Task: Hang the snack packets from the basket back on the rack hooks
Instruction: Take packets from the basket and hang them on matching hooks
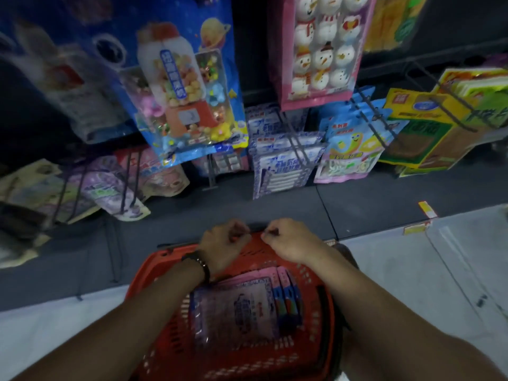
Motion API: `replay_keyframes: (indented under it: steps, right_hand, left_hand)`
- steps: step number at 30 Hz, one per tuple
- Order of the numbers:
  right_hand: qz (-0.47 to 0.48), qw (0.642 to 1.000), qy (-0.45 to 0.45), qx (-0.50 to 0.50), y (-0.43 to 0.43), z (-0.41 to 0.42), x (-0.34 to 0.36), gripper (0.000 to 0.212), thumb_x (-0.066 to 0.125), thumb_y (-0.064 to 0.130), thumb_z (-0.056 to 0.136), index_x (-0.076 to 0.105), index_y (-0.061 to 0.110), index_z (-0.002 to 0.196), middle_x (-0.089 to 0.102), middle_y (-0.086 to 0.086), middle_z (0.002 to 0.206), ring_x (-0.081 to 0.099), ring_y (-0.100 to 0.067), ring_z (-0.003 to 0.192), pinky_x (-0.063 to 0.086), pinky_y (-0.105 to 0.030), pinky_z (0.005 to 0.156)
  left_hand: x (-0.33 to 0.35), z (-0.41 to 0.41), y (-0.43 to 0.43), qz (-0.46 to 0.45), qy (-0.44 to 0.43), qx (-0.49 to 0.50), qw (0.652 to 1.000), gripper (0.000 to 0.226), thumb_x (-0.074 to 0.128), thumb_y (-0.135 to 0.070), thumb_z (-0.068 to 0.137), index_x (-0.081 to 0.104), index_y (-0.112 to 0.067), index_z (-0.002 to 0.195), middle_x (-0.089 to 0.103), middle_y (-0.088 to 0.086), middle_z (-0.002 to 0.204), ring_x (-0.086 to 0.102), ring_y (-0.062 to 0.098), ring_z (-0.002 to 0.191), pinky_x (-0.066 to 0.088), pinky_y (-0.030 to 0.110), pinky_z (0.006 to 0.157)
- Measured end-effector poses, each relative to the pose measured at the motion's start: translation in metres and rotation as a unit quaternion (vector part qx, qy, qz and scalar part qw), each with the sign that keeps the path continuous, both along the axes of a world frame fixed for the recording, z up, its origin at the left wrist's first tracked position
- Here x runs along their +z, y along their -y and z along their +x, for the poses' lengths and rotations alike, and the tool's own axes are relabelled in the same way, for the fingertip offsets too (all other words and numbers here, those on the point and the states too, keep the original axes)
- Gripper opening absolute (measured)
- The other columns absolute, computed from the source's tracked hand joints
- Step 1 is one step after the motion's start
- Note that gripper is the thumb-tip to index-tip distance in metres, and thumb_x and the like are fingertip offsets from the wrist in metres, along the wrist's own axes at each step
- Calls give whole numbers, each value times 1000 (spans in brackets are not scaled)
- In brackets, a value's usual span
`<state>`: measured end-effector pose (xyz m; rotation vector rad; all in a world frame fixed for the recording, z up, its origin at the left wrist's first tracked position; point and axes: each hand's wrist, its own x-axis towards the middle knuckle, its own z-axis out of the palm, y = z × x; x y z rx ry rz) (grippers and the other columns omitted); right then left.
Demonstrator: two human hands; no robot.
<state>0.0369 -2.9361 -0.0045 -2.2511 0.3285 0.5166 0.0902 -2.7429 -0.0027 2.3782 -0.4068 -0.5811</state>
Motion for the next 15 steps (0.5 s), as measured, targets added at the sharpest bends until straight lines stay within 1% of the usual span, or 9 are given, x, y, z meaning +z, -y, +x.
replay_keyframes:
  steps: [2,3,6,7,9,11,12,13,15]
  right_hand:
    - [-25,998,-21,58,-15,-5,-10,28,63,44,100,77,23,110,77,-2,110,69,-21,101,52,-31,86]
    - [-37,994,-44,88,-23,-8,-17,28,64,46,99,77,25,109,76,-1,112,69,-21,103,54,-33,90]
    - [-65,983,-109,131,-42,-16,-39,29,63,49,96,77,26,107,76,-1,114,69,-23,106,55,-37,96]
    - [-69,981,-130,129,-48,-18,-50,28,63,46,97,78,24,105,77,-2,112,69,-24,105,55,-35,94]
    - [-57,978,-169,112,-60,-24,-75,24,63,38,98,77,18,100,77,-6,105,69,-25,99,51,-31,80]
    - [-59,973,-208,81,-67,-31,-101,21,63,31,100,75,13,99,71,-7,101,64,-22,92,42,-27,68]
    - [-60,973,-215,59,-68,-34,-115,23,63,31,101,75,11,101,67,-10,102,62,-21,93,40,-26,68]
    - [-72,973,-218,36,-70,-38,-128,29,63,33,102,75,8,109,68,-14,110,64,-23,100,42,-25,73]
    - [-83,967,-240,0,-71,-50,-169,45,61,37,102,67,6,133,65,-21,135,63,-31,124,48,-30,93]
  left_hand:
    - [2,-18,-41,45,-20,-80,996,6,72,-23,96,72,-25,102,66,-22,93,57,-16,85,40,3,77]
    - [2,-27,-61,73,-37,-107,991,7,71,-27,96,73,-27,103,66,-23,94,58,-14,86,41,2,78]
    - [-12,-53,-116,123,-65,-127,982,15,64,-33,91,74,-30,102,75,-13,100,70,6,94,52,24,85]
    - [-19,-59,-128,132,-67,-122,982,19,62,-30,90,76,-27,103,77,-7,103,72,13,97,53,28,87]
    - [-29,-66,-140,148,-75,-125,978,28,56,-22,93,76,-20,113,78,1,114,72,21,108,53,31,92]
    - [-36,-66,-138,181,-109,-168,963,29,53,-18,102,70,-16,125,73,6,125,67,25,119,48,26,92]
    - [-38,-65,-135,189,-115,-181,958,29,52,-19,105,67,-15,129,71,7,129,65,26,121,45,25,90]
    - [-40,-62,-133,188,-112,-186,958,29,52,-21,106,66,-16,130,70,7,131,64,26,123,45,25,91]
    - [-48,-57,-131,173,-99,-185,962,29,53,-25,106,64,-16,131,68,8,134,63,27,124,44,24,93]
